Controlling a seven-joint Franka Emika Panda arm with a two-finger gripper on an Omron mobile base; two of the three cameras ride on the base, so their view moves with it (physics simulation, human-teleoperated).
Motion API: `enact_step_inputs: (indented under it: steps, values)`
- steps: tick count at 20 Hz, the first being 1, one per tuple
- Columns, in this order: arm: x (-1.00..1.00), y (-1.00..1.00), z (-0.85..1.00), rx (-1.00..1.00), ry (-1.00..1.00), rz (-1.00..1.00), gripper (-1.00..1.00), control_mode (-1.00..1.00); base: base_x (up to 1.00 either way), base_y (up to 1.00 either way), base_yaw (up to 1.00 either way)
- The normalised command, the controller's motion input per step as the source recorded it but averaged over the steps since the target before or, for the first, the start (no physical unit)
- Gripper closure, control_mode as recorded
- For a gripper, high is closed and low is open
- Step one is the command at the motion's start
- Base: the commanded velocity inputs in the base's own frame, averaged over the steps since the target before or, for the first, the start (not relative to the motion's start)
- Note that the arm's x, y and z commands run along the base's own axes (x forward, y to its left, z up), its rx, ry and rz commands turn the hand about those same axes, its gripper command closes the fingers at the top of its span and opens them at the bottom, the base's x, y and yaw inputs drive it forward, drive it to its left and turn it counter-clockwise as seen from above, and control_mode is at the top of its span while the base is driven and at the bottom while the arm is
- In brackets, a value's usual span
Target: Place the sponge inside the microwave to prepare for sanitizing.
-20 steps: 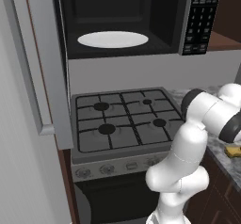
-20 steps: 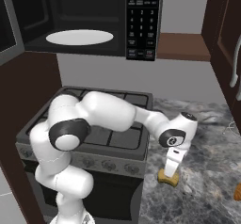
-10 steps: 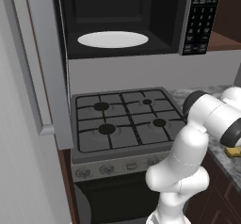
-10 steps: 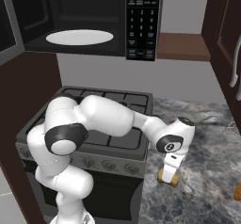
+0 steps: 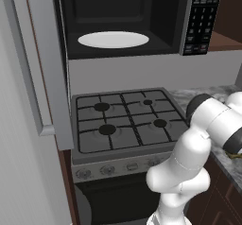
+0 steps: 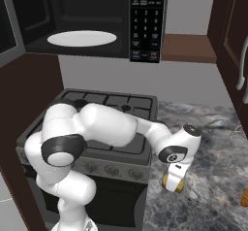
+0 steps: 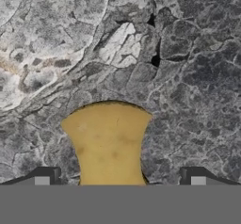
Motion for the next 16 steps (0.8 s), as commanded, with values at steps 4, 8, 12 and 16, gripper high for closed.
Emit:
enact_step_inputs:
  steps: [4, 8, 12, 16]
  values:
    - [0.05, 0.0, -0.02, 0.0, -0.01, 0.0, -1.0, -1.0, 0.0, 0.0, 0.0]
    - [0.11, 0.0, 0.0, 0.0, 0.01, 0.0, -1.0, -1.0, 0.0, 0.0, 0.0]
    - [0.04, 0.0, 0.0, 0.0, 0.0, 0.0, -1.0, -1.0, 0.0, 0.0, 0.0]
    - [0.0, 0.0, -0.1, 0.0, 0.0, 0.0, -1.0, -1.0, 0.0, 0.0, 0.0]
